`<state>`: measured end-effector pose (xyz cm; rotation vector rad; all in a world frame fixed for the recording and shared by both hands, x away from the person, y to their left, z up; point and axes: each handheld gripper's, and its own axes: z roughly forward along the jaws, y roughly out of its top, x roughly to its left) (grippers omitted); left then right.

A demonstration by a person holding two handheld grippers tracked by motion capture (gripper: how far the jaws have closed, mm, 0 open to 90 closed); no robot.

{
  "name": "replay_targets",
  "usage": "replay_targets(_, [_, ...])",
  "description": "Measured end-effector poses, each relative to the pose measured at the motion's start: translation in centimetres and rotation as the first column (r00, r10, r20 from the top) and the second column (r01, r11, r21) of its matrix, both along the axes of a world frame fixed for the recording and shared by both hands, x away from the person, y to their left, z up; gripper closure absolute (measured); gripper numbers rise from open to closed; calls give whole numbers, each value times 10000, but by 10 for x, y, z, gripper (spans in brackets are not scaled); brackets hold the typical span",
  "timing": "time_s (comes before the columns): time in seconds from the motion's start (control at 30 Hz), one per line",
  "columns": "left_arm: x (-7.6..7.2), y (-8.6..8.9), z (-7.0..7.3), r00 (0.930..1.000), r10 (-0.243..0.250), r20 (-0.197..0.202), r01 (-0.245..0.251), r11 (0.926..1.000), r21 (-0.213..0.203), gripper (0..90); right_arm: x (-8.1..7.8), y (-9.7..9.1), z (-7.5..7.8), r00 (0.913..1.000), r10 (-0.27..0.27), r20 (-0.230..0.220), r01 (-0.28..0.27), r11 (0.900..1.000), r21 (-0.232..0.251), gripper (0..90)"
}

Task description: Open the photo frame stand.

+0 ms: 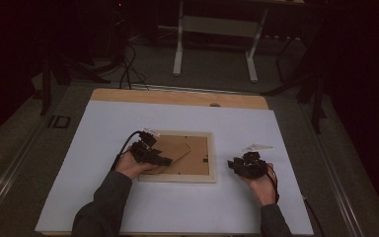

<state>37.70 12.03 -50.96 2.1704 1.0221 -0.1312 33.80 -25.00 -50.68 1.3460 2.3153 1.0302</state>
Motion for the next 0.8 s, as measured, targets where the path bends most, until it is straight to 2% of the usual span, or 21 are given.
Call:
replay_targets(0.2, [-1, -3, 1, 9999, -129, -20, 129, 9999, 108, 347, 0, 1, -1, 10000, 9, -31, -9, 10000, -37, 652])
replay_targets(0.27, [-1, -3, 1, 9999, -147, 41, 146, 9997, 215, 354, 0, 2, -1, 10000, 13, -66, -13, 10000, -56, 652])
replay_targets(0.33, [-3, -5, 2, 9994, -218, 267, 203, 9983, 542, 360, 0, 2, -2, 10000, 17, -58, -17, 10000, -59, 652])
replay_targets(0.43, [-4, -7, 3, 9985, -345, 423, 311, 9965, 778, 383, 0, 2, -2, 10000, 6, -70, -7, 10000, -62, 649])
replay_targets(0.8, [-7, -10, 4, 9963, -467, 716, 385, 9930, 1121, 390, 0, 4, -2, 10000, 47, -36, -48, 10000, -79, 646])
